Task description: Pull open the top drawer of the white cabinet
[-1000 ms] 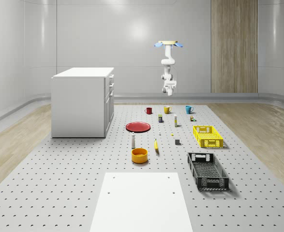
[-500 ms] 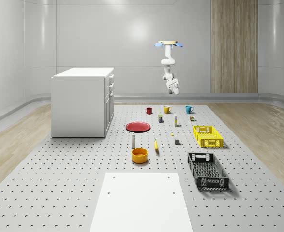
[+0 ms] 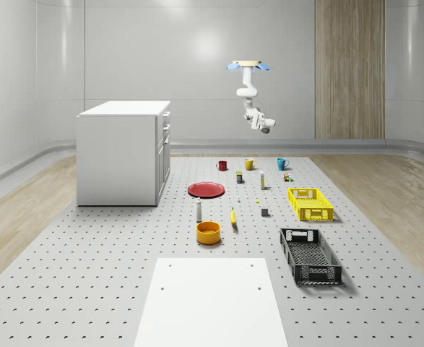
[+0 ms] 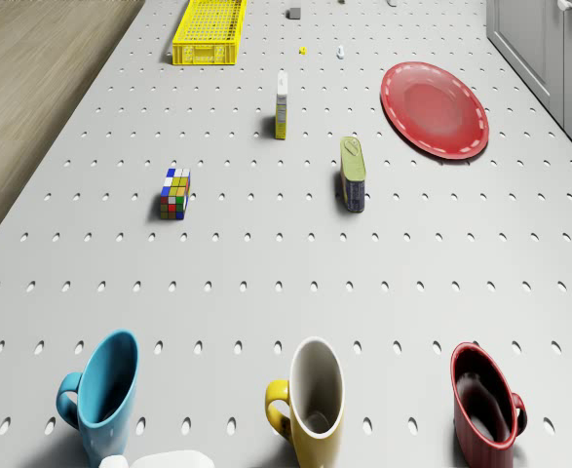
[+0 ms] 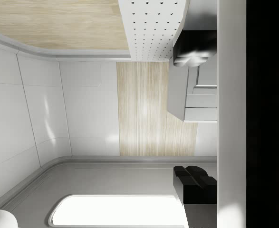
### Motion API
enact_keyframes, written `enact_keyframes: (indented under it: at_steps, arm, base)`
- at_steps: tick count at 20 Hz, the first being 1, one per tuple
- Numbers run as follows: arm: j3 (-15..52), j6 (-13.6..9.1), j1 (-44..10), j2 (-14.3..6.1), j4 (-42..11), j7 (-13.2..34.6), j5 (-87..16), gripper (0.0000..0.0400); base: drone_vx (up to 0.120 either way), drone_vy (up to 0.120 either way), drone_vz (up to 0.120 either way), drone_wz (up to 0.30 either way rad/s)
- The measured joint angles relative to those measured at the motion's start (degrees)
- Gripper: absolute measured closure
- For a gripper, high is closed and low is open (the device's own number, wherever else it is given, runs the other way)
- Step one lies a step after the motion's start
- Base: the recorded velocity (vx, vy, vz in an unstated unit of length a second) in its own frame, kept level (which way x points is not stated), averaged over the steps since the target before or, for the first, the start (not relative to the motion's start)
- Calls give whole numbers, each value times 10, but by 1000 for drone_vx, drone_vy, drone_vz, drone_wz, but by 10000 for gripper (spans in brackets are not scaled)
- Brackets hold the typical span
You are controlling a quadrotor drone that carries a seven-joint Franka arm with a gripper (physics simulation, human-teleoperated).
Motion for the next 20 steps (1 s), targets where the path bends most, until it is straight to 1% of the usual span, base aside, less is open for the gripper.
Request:
enact_keyframes:
  at_steps: [6, 14, 20]
  arm:
    - [-35, 16, 35, -18, -25, -2, 29, 94]
    - [-60, 40, 71, -41, -36, 5, 30, 95]
    - [-73, 57, 94, -57, -40, 14, 22, 95]
  base:
    - [120, -120, 120, 0]
    - [120, -120, 120, 0]
    - [120, -120, 0, 0]
